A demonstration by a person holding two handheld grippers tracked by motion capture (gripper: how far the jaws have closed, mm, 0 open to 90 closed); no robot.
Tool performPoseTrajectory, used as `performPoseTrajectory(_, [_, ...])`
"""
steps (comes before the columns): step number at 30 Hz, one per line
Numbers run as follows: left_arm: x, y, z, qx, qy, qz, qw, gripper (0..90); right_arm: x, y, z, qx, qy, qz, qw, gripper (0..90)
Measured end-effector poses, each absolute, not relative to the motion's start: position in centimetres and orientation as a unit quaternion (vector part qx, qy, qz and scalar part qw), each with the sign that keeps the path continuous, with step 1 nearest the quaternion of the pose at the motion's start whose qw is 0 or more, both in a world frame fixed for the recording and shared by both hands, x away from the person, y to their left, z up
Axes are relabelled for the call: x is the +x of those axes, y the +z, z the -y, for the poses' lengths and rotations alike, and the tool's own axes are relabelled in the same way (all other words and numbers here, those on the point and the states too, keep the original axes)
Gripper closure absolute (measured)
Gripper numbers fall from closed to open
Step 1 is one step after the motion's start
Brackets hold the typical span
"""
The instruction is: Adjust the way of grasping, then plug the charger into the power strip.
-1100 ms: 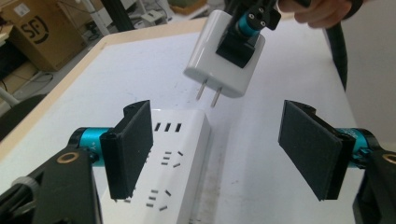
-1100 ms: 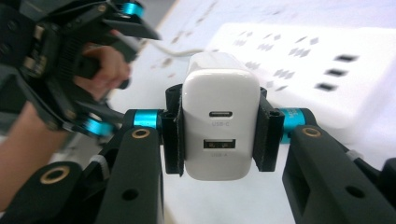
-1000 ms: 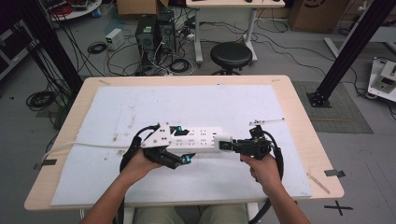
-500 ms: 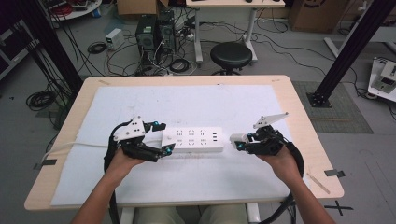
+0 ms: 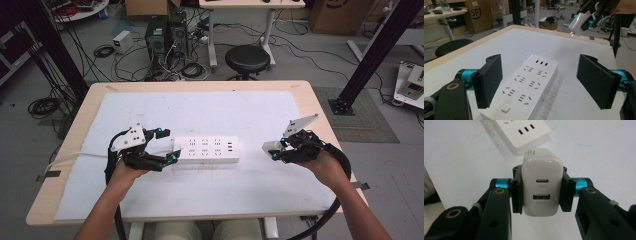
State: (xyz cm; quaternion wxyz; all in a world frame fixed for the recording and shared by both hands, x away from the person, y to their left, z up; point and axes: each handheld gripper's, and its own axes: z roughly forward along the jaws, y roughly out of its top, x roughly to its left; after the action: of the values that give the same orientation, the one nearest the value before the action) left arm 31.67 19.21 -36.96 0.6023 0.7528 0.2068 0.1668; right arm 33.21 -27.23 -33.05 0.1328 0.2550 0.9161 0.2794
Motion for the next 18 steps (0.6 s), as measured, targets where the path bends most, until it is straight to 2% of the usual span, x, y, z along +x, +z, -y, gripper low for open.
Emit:
performPoseTrajectory(10, [31.5, -36.8, -19.5, 0.750, 0.155, -0.207, 0.610, 20.6, 33.2, -33.8, 29.5, 0.299, 0.296, -0.899, 0.121, 63.4])
performPoseTrajectory(18, [31.2, -36.9, -19.9, 0.748, 0.163, -0.214, 0.607, 20.5, 33.5, -33.7, 28.6, 0.290, 0.297, -0.902, 0.119, 63.4])
